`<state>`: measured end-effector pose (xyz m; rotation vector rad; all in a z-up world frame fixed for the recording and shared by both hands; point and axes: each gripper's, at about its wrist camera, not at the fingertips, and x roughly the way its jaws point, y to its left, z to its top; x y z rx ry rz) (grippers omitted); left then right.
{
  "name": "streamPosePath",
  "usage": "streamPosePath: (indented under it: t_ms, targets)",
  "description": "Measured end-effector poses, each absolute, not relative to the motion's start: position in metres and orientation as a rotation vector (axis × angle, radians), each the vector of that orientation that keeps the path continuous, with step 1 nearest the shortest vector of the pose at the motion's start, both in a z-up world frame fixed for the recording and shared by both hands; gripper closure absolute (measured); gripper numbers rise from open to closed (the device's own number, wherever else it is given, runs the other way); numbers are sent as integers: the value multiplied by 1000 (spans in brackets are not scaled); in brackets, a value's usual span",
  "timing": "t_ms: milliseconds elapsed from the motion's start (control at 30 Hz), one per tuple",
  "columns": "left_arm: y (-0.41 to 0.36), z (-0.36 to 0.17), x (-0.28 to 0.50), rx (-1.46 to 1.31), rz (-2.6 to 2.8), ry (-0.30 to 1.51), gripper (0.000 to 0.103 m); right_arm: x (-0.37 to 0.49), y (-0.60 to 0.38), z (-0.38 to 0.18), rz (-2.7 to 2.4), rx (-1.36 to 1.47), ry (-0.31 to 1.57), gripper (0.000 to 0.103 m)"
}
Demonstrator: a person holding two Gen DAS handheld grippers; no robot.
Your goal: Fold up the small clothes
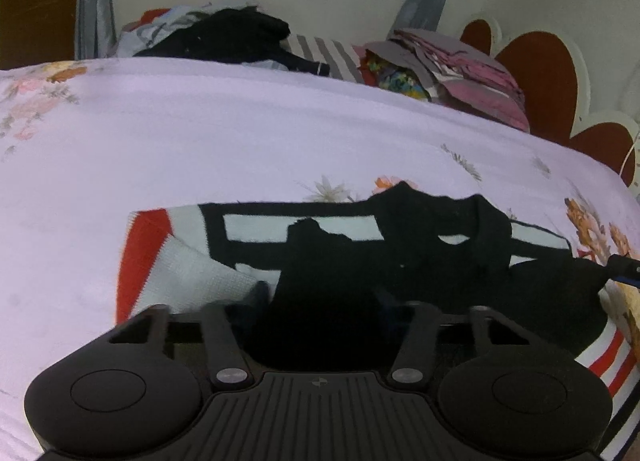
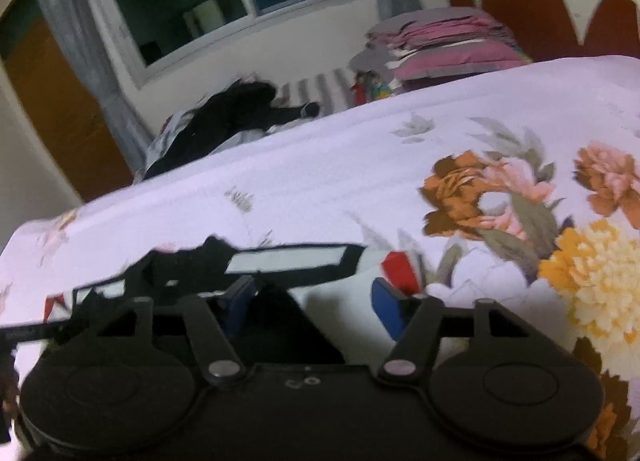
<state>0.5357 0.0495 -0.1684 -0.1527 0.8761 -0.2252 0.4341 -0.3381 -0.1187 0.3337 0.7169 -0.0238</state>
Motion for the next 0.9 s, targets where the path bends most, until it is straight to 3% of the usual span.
streamPosePath:
  t_ms: [100,200,400,467,500,533,600,667,733,900]
  targets:
    - [47,-169,535,-145,-229,879,56,434,-336,-119,-10,324,699,41]
    - [48,-169,535,-148,-243,884,56,427,-348,-105,-42,382,591,31]
    - [48,-171,536,-156,-246,887,56,446,-341,-121,19,316,722,40]
    - [46,-171,536,-151,-248,886,67,454,-337,-132,8,289,759,40]
    - [47,-171,536,-152,-249,887,74,457,-335,-136,13,287,773,47]
    - [48,-171,535,-155,-250,886,79,460,-333,-140,28,287,791,60]
    - [48,-171,534,-159,-249,882,86,464,-325,-144,33,251,809,71]
    - [49,-169,532,-163,-252,872,89,464,-318,-144,37,222,821,77]
    - [49,-167,528,-162,-254,853,91,463,-316,-143,35,210,821,97]
    - [56,-154,520,-169,-221,760,92,459,-315,-127,10,159,740,97]
